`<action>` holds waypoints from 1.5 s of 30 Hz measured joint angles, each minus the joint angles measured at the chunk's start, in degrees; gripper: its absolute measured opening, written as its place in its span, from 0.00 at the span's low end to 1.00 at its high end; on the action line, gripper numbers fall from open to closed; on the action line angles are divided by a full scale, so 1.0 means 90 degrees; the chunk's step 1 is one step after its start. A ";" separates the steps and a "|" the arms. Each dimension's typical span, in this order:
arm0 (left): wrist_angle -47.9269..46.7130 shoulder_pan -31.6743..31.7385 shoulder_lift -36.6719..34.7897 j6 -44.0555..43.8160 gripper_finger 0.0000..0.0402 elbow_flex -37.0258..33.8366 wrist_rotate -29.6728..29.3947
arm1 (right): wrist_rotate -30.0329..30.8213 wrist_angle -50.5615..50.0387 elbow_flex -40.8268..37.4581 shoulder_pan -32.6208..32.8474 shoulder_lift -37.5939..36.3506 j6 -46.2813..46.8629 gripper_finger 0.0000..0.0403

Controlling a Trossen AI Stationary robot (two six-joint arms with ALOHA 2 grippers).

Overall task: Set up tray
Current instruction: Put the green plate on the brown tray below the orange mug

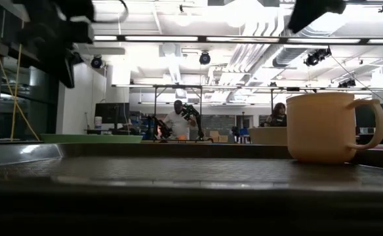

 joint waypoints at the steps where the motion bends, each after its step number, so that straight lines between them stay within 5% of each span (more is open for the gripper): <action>1: -0.0006 0.0116 0.0303 0.0250 0.17 0.0094 0.0214 | 0.0080 -0.0103 0.0000 -0.0026 -0.0169 -0.0029 0.18; 5: 0.0251 0.0490 0.1246 0.0790 0.17 0.0191 0.0733 | 0.0271 -0.0520 0.0000 -0.0137 -0.0952 -0.0157 0.18; 11: 0.0254 0.0519 0.2041 0.1619 0.20 0.0196 0.0338 | 0.0290 -0.0621 0.0000 -0.0135 -0.1892 -0.0349 0.28; 20: 0.1128 0.0523 0.2512 0.1297 0.53 0.0196 0.0131 | 0.0286 -0.0734 0.0000 -0.0134 -0.2191 -0.0789 0.50; 27: 0.1143 0.0521 0.2968 0.0607 0.70 0.0196 0.0280 | 0.0530 -0.0908 0.0000 -0.0132 -0.2220 -0.0892 0.57; 45: 0.1709 0.0521 0.4047 0.0011 0.69 0.0191 0.0084 | 0.0608 -0.0910 0.0000 -0.0130 -0.2235 -0.0985 0.55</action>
